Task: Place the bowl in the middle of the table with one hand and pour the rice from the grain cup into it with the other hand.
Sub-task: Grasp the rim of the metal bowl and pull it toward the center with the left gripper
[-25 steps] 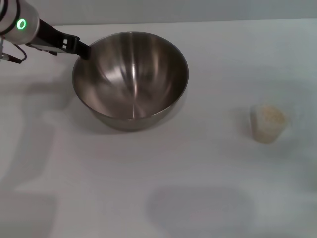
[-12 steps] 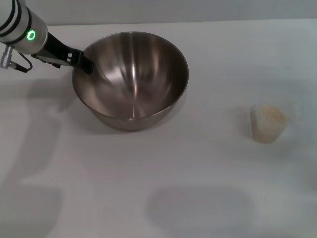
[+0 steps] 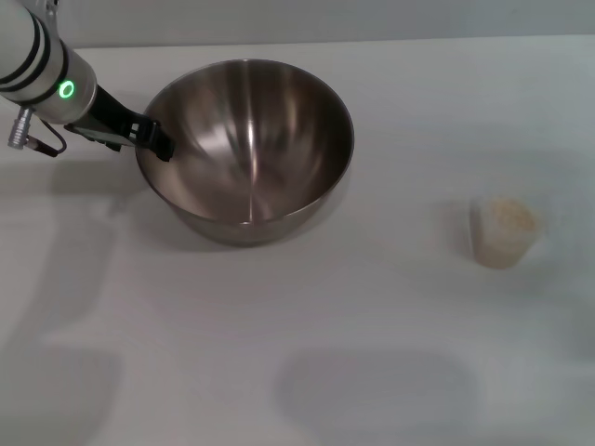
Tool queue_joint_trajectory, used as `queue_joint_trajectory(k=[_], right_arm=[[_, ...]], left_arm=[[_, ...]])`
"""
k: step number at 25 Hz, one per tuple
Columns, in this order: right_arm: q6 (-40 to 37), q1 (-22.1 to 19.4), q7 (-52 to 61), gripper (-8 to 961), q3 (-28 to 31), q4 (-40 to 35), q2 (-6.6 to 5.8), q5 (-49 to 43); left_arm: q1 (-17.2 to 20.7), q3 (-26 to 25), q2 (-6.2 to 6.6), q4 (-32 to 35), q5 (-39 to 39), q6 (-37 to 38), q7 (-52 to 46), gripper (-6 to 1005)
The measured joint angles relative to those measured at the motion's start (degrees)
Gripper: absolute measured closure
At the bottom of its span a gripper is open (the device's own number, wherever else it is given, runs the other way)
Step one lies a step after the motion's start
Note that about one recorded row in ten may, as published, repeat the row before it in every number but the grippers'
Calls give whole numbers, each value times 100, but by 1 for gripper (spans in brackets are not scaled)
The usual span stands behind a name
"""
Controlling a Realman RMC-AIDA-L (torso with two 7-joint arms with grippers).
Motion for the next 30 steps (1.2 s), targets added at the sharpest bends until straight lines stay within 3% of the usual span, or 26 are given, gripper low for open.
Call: queue_joint_trajectory(k=[15, 20, 26, 30], right_arm=[[-50, -29, 0, 241, 0, 0, 17, 0], [-52, -39, 0, 241, 0, 0, 17, 0], [-51, -28, 0, 241, 0, 0, 14, 0], [-49, -22, 0, 242, 0, 0, 8, 0]], left_arm=[[-76, 52, -19, 226, -44, 116, 66, 518], [-112, 29, -24, 278, -46, 125, 67, 749], [-114, -66, -16, 294, -52, 152, 68, 864], [-141, -308, -12, 340, -73, 153, 193, 862]])
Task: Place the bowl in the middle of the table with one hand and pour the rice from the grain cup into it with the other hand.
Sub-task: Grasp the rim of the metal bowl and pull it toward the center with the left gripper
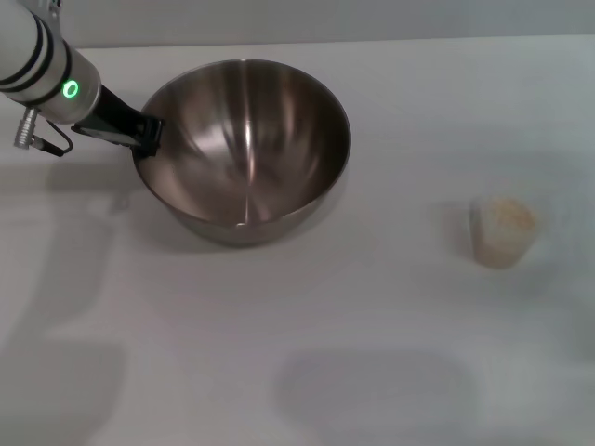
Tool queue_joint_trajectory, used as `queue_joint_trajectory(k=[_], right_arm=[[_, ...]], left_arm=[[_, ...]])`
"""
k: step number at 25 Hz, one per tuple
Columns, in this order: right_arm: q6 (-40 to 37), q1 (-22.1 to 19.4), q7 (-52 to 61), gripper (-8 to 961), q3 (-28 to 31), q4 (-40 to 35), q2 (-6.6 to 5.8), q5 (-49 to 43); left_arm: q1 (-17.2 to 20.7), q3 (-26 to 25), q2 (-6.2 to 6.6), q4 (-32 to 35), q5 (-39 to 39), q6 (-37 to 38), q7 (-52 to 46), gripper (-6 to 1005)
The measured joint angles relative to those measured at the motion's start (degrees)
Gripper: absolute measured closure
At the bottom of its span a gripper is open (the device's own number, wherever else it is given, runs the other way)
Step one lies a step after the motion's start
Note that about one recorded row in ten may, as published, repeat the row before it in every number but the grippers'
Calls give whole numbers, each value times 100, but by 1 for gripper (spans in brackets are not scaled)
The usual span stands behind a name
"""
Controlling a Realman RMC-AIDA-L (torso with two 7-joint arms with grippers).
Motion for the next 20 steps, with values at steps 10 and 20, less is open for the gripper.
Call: queue_joint_trajectory(k=[10, 20], right_arm=[[12, -3, -1, 242, 0, 0, -3, 0], [30, 9, -5, 241, 0, 0, -3, 0]], left_arm=[[-9, -528, 23, 151, -435, 54, 434, 937], [-93, -1072, 192, -54, -1445, -391, 1029, 959]])
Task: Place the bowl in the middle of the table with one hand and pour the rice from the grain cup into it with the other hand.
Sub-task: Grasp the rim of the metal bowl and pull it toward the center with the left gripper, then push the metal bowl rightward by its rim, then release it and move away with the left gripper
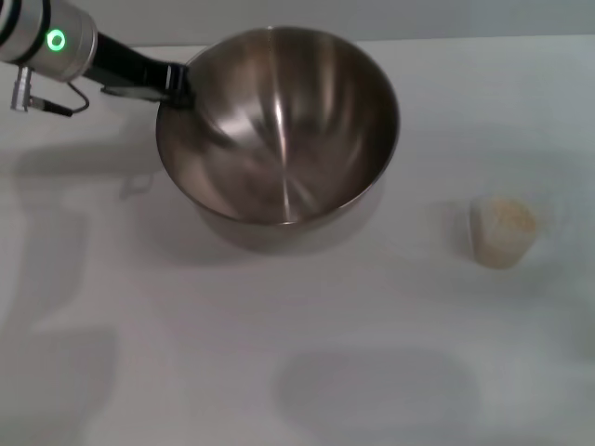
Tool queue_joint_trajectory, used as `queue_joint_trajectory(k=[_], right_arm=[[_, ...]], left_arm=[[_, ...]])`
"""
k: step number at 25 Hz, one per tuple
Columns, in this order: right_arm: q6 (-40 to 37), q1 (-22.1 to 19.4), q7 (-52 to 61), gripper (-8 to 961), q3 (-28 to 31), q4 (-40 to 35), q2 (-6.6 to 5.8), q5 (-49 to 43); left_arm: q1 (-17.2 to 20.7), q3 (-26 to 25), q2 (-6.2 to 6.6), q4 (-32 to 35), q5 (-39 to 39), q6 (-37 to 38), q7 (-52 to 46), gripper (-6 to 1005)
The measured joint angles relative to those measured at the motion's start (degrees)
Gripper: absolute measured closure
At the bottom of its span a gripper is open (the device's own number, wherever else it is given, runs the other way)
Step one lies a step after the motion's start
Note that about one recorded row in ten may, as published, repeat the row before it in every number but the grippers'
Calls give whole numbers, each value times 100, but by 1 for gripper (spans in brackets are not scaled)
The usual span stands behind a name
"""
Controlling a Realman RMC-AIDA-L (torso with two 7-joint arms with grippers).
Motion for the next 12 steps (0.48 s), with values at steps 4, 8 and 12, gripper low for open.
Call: queue_joint_trajectory(k=[4, 8, 12], right_arm=[[0, 2, -1, 241, 0, 0, 0, 0], [-11, 4, -3, 241, 0, 0, 3, 0], [-18, -3, -4, 240, 3, 0, 9, 0]], left_arm=[[-19, -1, 26, -146, -218, -133, 18, 959], [-86, 33, -66, -190, -240, -144, 58, 960], [-228, 62, -195, -82, -266, -107, 175, 960]])
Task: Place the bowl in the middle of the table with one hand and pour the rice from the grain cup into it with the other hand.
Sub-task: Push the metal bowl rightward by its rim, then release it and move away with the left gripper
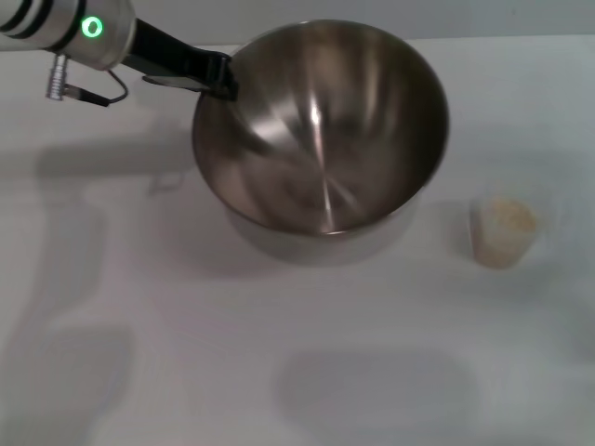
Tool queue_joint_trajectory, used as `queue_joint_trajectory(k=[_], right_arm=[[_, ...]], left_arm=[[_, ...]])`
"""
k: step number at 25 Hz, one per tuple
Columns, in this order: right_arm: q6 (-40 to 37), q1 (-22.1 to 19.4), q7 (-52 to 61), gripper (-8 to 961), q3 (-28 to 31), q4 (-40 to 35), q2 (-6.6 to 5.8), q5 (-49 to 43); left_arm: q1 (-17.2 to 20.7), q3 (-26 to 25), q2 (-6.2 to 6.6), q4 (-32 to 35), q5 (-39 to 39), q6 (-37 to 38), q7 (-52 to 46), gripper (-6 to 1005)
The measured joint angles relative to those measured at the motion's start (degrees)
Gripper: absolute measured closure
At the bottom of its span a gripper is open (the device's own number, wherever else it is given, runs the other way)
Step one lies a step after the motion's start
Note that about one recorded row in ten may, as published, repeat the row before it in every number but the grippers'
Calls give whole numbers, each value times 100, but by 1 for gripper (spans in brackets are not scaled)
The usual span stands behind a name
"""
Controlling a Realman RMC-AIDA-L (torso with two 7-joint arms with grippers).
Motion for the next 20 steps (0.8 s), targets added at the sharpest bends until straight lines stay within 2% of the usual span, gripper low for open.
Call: queue_joint_trajectory(k=[20], right_arm=[[-17, -54, 0, 241, -4, 0, 20, 0]], left_arm=[[37, 616, -34, 714, -618, 750, 140, 959]])
